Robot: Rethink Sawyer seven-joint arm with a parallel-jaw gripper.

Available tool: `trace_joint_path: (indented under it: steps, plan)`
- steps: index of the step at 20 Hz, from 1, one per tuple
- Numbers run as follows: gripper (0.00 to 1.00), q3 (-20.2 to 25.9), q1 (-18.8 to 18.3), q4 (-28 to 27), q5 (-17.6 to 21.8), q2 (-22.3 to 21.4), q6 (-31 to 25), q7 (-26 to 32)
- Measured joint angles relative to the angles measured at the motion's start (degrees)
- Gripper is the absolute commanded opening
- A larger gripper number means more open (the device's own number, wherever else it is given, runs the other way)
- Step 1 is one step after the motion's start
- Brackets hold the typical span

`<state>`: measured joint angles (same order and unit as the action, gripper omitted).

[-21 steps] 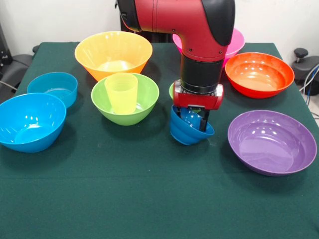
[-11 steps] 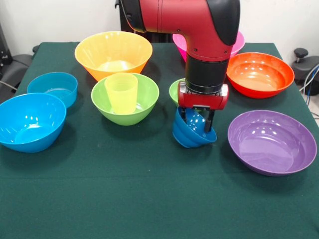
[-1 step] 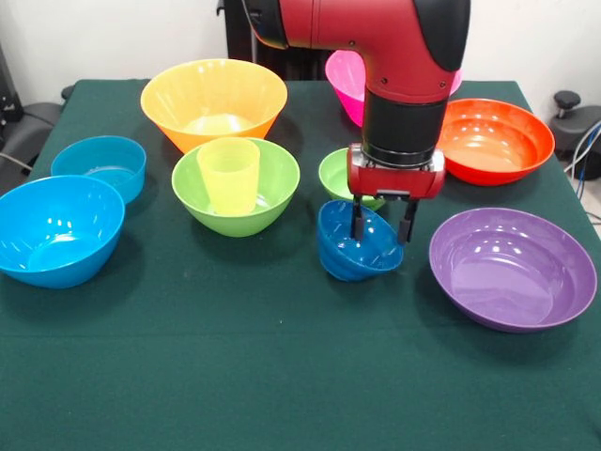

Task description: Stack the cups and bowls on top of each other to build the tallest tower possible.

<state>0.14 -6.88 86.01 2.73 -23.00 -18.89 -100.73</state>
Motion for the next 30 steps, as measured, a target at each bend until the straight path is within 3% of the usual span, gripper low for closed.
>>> trace_joint_path:
  steps: [11, 30]
  plan:
    - [1.00, 0.0, 0.1, -0.5, 0.0, -1.8, -2.0, 0.0]
    - [1.00, 0.4, -0.7, -1.7, 0.0, 3.3, -0.7, 0.0]
